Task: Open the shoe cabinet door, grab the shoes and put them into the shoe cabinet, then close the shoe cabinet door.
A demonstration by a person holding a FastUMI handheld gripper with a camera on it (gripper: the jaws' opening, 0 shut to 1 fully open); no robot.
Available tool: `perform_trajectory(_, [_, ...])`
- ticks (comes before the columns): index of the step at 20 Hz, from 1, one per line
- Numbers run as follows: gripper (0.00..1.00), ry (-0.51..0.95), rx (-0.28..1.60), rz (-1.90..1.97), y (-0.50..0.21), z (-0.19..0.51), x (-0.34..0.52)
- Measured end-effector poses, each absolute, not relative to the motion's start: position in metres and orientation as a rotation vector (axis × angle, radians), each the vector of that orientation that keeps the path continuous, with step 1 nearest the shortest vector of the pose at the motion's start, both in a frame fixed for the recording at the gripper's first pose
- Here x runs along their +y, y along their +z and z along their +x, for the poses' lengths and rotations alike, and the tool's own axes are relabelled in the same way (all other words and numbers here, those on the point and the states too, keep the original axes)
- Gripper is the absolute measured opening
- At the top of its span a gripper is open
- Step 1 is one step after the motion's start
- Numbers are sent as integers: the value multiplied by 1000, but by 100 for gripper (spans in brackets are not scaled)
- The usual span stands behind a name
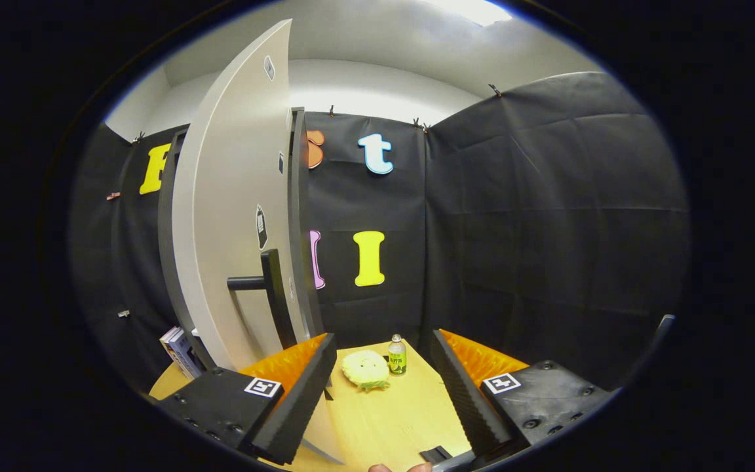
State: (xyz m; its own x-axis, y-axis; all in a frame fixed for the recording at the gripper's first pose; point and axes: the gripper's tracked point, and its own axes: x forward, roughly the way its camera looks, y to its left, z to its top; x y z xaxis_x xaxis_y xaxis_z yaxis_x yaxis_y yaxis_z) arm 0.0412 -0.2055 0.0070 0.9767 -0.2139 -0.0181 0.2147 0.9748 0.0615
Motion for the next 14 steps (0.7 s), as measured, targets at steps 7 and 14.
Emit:
perform_trajectory(7, [96, -199, 17, 78, 3, 35, -175])
perform_trajectory(14, [96, -137, 25, 89, 1, 31, -134])
